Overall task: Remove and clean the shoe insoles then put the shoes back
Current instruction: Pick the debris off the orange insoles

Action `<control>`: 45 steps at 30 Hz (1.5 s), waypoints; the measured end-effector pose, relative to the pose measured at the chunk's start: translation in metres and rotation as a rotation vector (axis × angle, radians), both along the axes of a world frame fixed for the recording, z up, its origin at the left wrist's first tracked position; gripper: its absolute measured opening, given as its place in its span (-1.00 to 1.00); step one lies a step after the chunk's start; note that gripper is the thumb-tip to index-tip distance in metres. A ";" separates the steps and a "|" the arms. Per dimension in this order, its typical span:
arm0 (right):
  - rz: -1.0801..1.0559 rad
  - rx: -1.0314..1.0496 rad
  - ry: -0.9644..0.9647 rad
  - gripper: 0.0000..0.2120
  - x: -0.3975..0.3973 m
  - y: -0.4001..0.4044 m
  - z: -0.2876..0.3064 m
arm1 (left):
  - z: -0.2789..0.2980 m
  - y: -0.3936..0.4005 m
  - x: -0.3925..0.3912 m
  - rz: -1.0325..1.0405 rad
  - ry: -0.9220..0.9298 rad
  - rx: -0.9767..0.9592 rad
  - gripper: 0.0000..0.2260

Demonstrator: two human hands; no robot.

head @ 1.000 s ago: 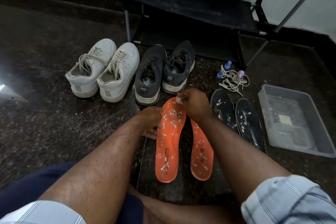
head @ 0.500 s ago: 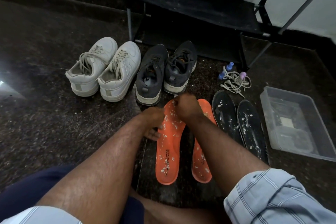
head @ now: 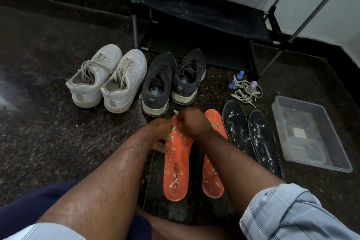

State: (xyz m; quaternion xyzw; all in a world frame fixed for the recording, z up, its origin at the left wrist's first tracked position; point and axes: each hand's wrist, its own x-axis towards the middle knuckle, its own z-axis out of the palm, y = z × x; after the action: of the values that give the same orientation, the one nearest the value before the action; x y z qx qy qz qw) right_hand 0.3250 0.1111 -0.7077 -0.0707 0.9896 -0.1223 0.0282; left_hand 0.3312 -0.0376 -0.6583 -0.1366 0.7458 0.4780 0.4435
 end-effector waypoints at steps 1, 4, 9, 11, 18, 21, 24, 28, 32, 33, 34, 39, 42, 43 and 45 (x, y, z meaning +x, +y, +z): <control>-0.023 0.012 -0.004 -0.63 0.000 0.005 0.001 | -0.001 0.000 0.000 -0.005 -0.011 -0.001 -0.72; -0.125 0.027 -0.032 -0.70 -0.004 0.009 0.007 | -0.004 -0.001 0.000 0.012 -0.002 0.013 -0.76; -0.035 -0.063 -0.019 -0.66 0.002 0.000 0.008 | -0.014 0.001 -0.006 0.133 0.057 0.102 -0.80; -0.047 -0.029 -0.037 -0.72 0.000 0.004 0.010 | -0.016 0.001 -0.007 0.147 0.059 0.115 -0.81; -0.127 -0.055 -0.035 -0.68 -0.010 0.007 0.008 | -0.021 0.001 -0.011 0.200 0.006 0.126 -0.81; -0.202 -0.004 0.032 -0.61 -0.015 0.013 0.005 | -0.021 0.001 -0.013 0.232 -0.036 0.139 -0.81; -0.080 0.031 0.015 -0.67 -0.009 0.002 -0.001 | -0.022 0.001 -0.014 0.229 -0.065 0.141 -0.72; 0.116 0.076 0.002 -0.75 -0.007 0.012 -0.002 | -0.022 0.001 -0.014 0.234 -0.060 0.159 -0.66; -0.017 0.178 -0.001 -0.73 -0.013 0.027 0.005 | -0.021 0.001 -0.013 0.246 -0.050 0.168 -0.65; 0.000 0.162 0.018 -0.74 -0.012 0.022 0.005 | -0.022 0.001 -0.013 0.248 -0.048 0.167 -0.65; 0.050 0.134 0.031 -0.76 -0.010 0.013 0.004 | -0.022 0.002 -0.013 0.249 -0.048 0.164 -0.66; 0.185 0.153 0.021 -0.78 -0.008 0.002 0.003 | -0.025 0.003 -0.014 0.256 -0.046 0.164 -0.68; 0.070 0.233 0.020 -0.78 -0.016 0.008 0.007 | -0.025 0.001 -0.014 0.258 -0.044 0.172 -0.65; 0.085 0.202 0.021 -0.78 -0.015 0.005 0.006 | -0.026 0.001 -0.015 0.262 -0.042 0.167 -0.63; 0.188 0.105 0.020 -0.79 -0.010 -0.006 0.002 | -0.026 0.002 -0.015 0.266 -0.044 0.160 -0.58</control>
State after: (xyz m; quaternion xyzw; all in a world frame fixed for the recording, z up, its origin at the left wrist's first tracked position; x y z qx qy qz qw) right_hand 0.3147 0.1055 -0.7053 -0.1630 0.9838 -0.0662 0.0333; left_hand 0.3157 -0.0356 -0.6846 -0.2089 0.6707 0.5875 0.4018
